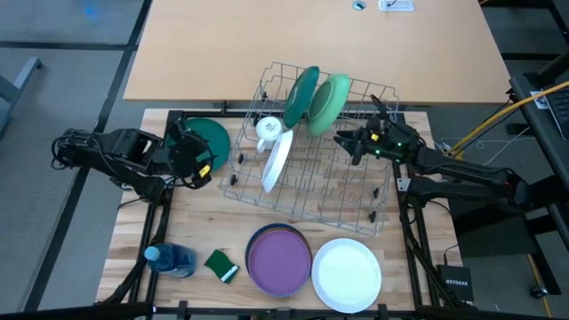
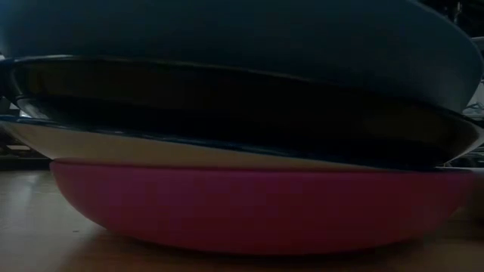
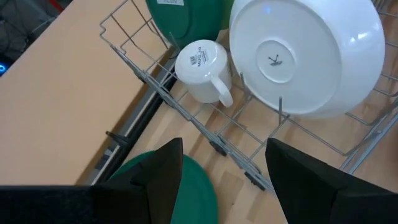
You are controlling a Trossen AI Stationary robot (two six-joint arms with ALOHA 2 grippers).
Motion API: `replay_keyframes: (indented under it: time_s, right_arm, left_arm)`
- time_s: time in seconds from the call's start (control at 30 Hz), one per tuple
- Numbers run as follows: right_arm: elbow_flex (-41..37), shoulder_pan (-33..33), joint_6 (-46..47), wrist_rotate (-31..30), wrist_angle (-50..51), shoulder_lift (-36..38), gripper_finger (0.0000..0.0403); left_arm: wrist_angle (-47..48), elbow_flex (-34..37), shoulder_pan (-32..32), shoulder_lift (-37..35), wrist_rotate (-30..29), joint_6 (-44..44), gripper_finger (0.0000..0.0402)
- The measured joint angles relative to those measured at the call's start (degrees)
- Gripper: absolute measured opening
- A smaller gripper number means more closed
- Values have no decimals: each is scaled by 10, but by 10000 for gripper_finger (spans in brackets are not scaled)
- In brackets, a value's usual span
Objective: Sort dishes
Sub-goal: Put the dark green plate in the dish rack
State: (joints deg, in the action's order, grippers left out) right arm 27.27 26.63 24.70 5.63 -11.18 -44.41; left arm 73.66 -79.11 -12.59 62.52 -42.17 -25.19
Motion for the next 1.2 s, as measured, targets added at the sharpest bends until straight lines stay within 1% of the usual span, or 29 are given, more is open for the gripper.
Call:
replay_keyframes:
  time_s: [0.17,0.3,0.4,0.53,0.7,0.83,1.07,1.2]
  right_arm:
    - [0,0,-10,-35,84,22,170]
    - [0,0,-10,-35,132,32,170]
    - [0,0,-10,-19,150,31,170]
    - [0,0,-10,17,148,31,170]
    - [0,0,-10,55,148,31,170]
    - [0,0,-12,70,148,31,170]
    - [0,0,-26,71,149,31,170]
    - [0,0,-27,75,168,31,170]
  left_arm:
    - [0,0,0,3,0,-12,219]
    - [7,0,0,6,0,-30,219]
    - [13,0,0,11,12,-39,219]
    - [17,0,0,19,33,-48,219]
    - [82,0,11,47,67,-90,219]
    - [140,0,31,80,104,-117,219]
    - [154,1,74,135,145,-70,219]
    - [153,41,111,143,174,-26,219]
